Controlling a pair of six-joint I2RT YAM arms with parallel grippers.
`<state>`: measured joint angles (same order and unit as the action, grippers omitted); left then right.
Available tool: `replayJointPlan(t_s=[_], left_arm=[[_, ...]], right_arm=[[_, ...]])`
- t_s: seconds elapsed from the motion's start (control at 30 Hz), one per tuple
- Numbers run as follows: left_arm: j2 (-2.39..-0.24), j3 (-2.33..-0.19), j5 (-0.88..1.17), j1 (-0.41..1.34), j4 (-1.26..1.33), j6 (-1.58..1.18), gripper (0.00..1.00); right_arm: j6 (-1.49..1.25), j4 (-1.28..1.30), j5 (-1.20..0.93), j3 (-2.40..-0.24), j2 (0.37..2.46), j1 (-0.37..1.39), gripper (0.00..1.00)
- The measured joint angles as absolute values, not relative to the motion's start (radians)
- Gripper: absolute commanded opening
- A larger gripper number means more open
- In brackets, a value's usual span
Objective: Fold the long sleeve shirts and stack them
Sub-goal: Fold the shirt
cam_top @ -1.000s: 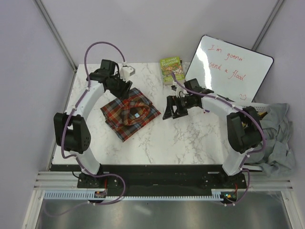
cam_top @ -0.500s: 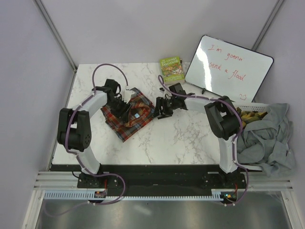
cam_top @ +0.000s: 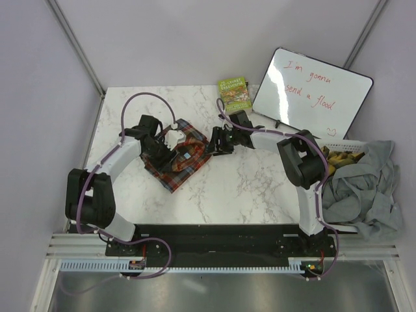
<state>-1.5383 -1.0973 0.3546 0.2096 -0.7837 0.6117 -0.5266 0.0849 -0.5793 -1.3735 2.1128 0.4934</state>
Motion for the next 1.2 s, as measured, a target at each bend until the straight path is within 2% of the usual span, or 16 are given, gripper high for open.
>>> replayJointPlan(t_s=[0.07, 0.1, 0.27, 0.3, 0.33, 0.47, 0.57, 0.6, 0.67, 1.2], left_arm=[[-1.538, -1.069, 0.319, 0.231, -0.773, 0.619, 0.64], [-1.538, -1.052, 0.300, 0.245, -0.762, 0.622, 0.63], [-1.539, -1.007, 0.212, 0.295, -0.705, 0.626, 0.59], [-1.540, -1.000, 0.196, 0.303, -0.691, 0.626, 0.56], [-1.541, -0.994, 0.174, 0.312, -0.673, 0.627, 0.53], [-1.546, -0.970, 0.103, 0.332, -0.619, 0.630, 0.40], [-1.547, -0.967, 0.069, 0.336, -0.599, 0.635, 0.21], [-1.546, -0.967, 0.060, 0.336, -0.593, 0.638, 0.12], [-1.546, -0.967, 0.053, 0.336, -0.590, 0.641, 0.03], [-1.428, -0.958, 0.055, 0.336, -0.662, 0.701, 0.02]], right_arm=[[-0.537, 0.075, -0.573, -1.374, 2.117, 0.493, 0.47], [-0.543, 0.070, -0.568, -1.374, 2.121, 0.493, 0.39], [-0.562, 0.060, -0.559, -1.377, 2.137, 0.493, 0.17], [-0.569, 0.059, -0.557, -1.377, 2.140, 0.493, 0.04], [-0.572, 0.059, -0.555, -1.377, 2.142, 0.493, 0.00], [-0.580, 0.059, -0.545, -1.377, 2.144, 0.493, 0.00], [-0.580, 0.059, -0.543, -1.377, 2.144, 0.493, 0.00], [-0.580, 0.059, -0.543, -1.377, 2.144, 0.493, 0.00], [-0.582, 0.059, -0.540, -1.377, 2.144, 0.493, 0.00], [-0.610, 0.059, -0.513, -1.377, 2.144, 0.490, 0.00]])
